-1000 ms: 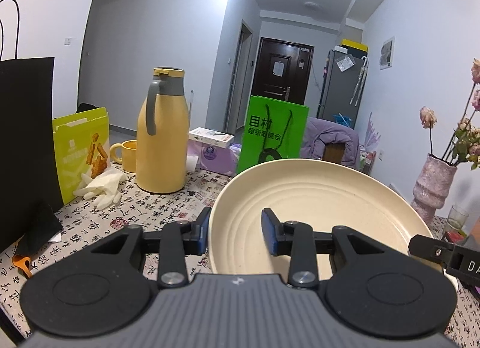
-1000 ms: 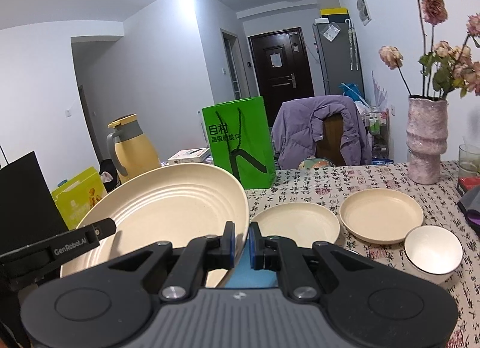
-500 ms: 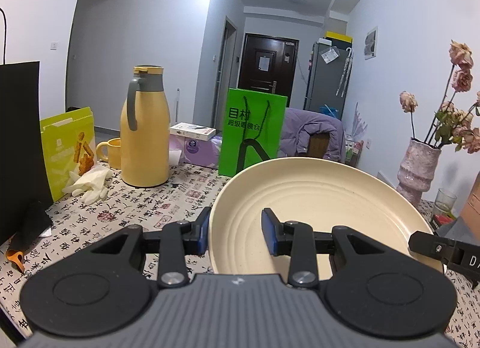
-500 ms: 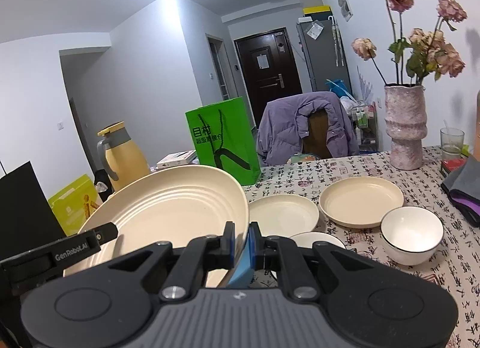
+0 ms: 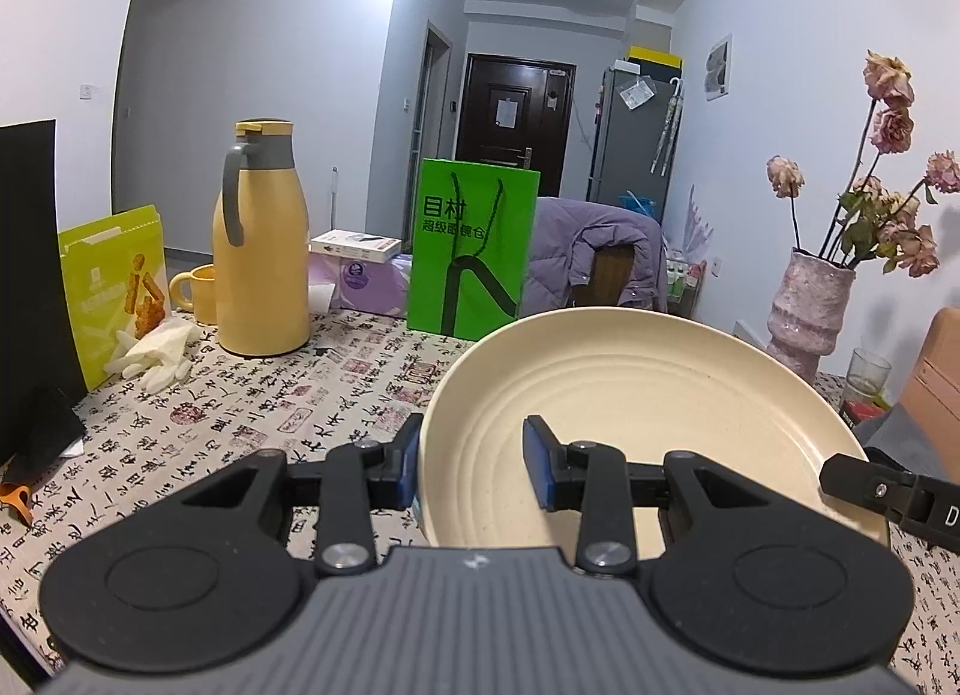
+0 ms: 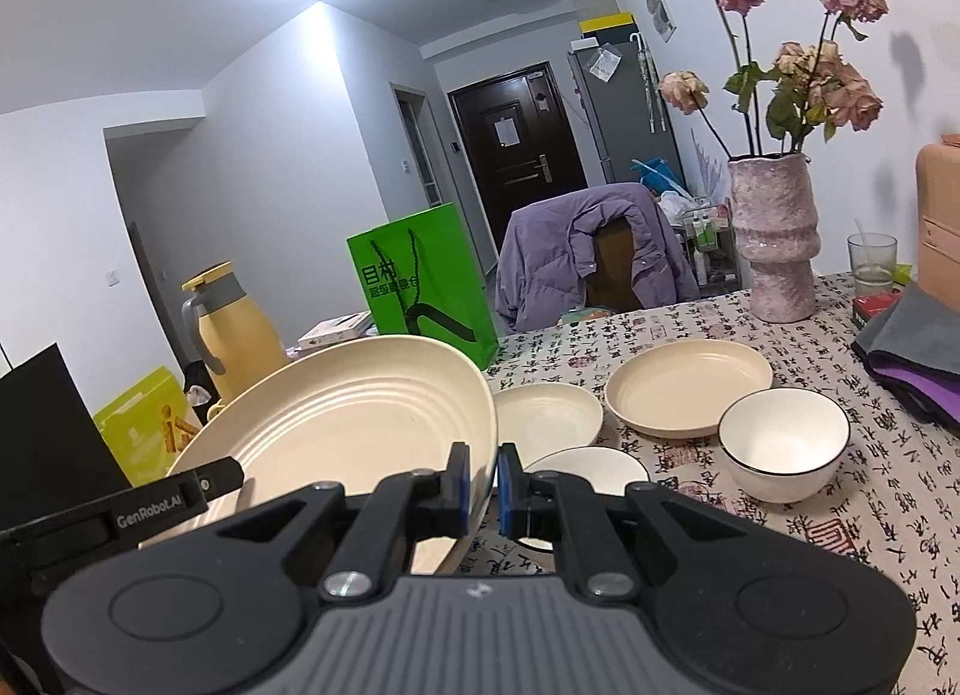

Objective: Organize plates and bowls

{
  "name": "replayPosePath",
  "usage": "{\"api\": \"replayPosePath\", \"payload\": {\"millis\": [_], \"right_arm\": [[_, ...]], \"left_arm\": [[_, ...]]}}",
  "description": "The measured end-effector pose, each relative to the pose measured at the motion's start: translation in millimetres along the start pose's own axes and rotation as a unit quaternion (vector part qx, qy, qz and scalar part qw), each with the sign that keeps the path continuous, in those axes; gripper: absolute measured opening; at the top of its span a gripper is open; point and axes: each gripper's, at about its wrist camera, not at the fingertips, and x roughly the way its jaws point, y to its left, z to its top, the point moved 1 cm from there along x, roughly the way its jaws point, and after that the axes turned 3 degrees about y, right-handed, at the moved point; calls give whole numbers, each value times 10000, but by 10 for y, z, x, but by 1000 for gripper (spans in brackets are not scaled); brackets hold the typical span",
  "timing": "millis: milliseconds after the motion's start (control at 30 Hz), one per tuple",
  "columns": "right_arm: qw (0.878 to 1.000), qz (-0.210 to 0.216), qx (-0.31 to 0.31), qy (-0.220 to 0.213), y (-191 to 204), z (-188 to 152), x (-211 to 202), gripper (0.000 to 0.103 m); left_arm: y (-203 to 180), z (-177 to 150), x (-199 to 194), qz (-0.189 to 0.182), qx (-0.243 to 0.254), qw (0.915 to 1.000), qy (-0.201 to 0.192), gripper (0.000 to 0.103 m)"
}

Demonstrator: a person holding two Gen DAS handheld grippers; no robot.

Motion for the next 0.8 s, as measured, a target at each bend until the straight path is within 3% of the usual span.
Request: {"api": "replayPosePath", "payload": {"millis": [800], "right_arm": [[9996, -176, 225, 79, -290, -294, -97, 9]], "left_arm": [[-182, -257, 23, -230, 177, 9993, 226, 35]]}}
